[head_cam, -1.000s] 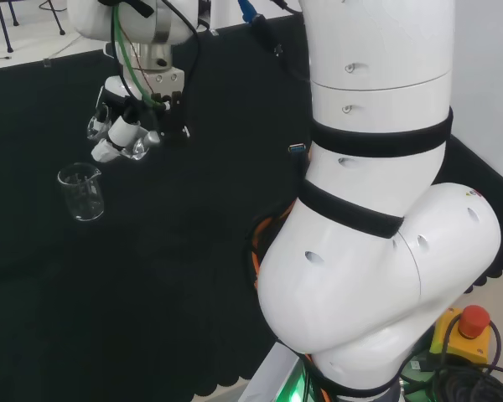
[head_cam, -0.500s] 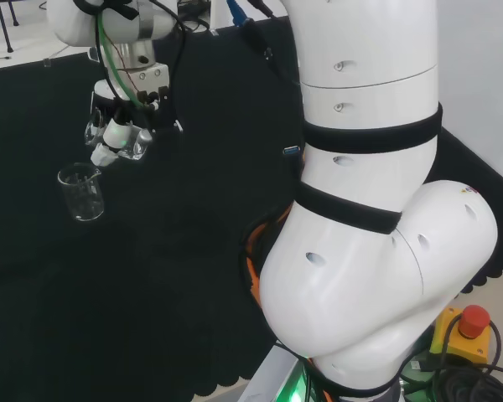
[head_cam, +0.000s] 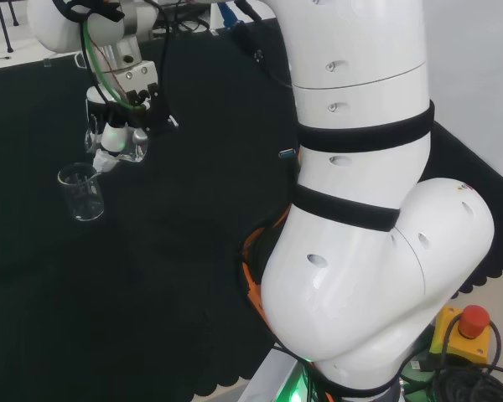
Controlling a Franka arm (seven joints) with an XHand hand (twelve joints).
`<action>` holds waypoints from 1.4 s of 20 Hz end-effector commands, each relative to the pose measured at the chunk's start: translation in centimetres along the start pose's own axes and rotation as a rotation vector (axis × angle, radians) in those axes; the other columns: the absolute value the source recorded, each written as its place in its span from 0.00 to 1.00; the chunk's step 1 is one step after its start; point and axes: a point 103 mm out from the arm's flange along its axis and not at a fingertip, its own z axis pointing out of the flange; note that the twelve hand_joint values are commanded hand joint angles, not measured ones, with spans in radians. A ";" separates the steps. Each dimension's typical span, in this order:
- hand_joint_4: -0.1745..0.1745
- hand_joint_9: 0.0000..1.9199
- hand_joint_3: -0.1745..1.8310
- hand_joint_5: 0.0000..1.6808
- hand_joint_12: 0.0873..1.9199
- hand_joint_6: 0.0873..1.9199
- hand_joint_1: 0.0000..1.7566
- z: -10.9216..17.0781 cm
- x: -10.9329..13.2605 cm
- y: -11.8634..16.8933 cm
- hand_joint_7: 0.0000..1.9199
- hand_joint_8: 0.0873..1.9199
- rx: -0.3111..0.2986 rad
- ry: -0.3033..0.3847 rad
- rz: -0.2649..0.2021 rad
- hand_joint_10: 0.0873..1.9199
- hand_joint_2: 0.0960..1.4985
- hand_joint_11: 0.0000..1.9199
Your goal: Pour the water from the handheld beaker into the one on the table.
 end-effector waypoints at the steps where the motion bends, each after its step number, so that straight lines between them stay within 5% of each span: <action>1: 1.00 0.87 0.35 0.89 0.52 0.06 0.66 0.2 0.4 0.0 0.93 0.00 0.054 -0.052 0.002 0.00 0.41 0.50; 28: 1.00 0.87 0.35 0.88 0.52 0.06 0.66 -0.4 3.3 -0.4 0.93 0.00 0.122 -0.246 -0.003 0.00 0.40 0.50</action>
